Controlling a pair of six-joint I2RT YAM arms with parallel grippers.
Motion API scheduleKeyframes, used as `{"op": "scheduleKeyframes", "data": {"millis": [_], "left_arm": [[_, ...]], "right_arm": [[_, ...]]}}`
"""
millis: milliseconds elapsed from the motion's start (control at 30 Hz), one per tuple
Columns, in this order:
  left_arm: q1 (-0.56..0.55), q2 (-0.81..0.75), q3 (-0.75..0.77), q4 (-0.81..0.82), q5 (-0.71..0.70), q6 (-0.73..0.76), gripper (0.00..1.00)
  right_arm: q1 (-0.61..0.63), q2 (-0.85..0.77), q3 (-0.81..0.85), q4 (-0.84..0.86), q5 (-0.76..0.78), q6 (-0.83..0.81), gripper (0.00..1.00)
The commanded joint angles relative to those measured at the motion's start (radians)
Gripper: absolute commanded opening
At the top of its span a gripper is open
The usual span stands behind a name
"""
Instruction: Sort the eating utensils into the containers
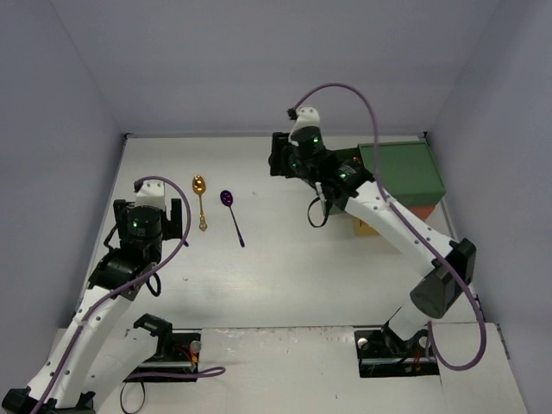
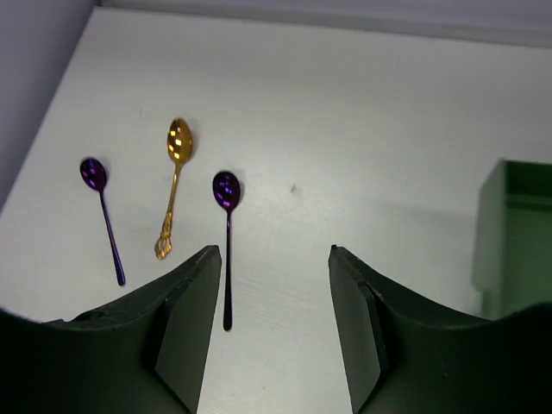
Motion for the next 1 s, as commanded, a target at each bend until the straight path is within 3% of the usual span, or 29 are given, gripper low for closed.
{"op": "scheduleKeyframes", "data": {"millis": [0, 533, 967], "left_arm": [[0.004, -0.035, 0.004, 0.062, -0.053, -0.007, 0.87], [0.005, -0.086, -0.016, 0.084, -0.095, -0.011, 0.87], [0.005, -0.077, -0.016, 0.083, -0.084, -0.009, 0.87]], "right_arm": [[0.087, 0.156, 0.074, 0.019, -0.034, -0.057, 0.5], [0.182, 0.628, 0.258, 0.021, -0.055, -0.008, 0.45], [0.184, 0.794, 0.384, 0.021, -0.037, -0.037, 0.37]]}}
